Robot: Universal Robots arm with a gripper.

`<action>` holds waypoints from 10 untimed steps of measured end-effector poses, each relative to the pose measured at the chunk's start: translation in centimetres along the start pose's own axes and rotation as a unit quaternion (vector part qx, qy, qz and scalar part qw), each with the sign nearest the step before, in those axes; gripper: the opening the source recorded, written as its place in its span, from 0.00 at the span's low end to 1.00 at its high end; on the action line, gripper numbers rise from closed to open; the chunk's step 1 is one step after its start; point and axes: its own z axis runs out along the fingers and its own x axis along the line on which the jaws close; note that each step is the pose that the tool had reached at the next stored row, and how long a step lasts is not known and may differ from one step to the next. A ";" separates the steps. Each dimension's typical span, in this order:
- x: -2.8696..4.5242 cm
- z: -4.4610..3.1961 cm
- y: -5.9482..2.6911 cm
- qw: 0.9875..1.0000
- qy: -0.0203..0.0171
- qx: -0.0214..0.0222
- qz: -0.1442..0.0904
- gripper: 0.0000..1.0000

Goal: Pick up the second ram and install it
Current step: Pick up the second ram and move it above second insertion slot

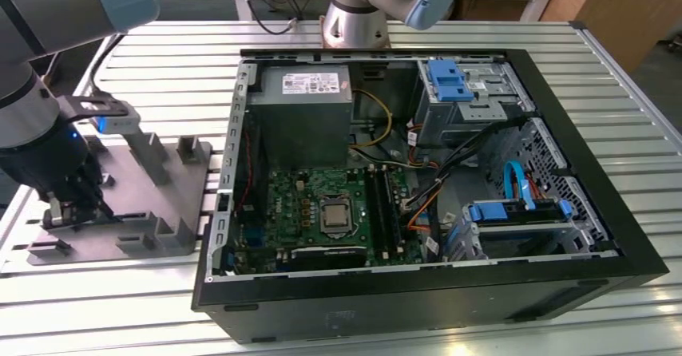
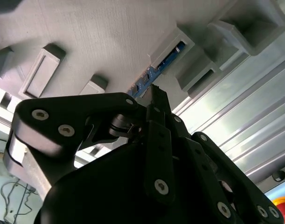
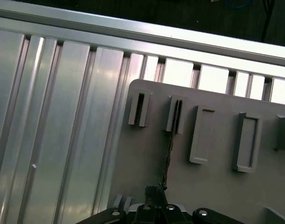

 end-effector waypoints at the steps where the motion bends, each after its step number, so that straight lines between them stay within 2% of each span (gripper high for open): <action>1: 0.00 0.00 0.00 1.000 0.000 0.000 -0.005 0.10; 7: 0.00 0.01 0.00 1.000 0.000 0.000 -0.011 0.10; 10: -0.01 0.00 0.01 1.000 0.000 0.000 -0.005 0.10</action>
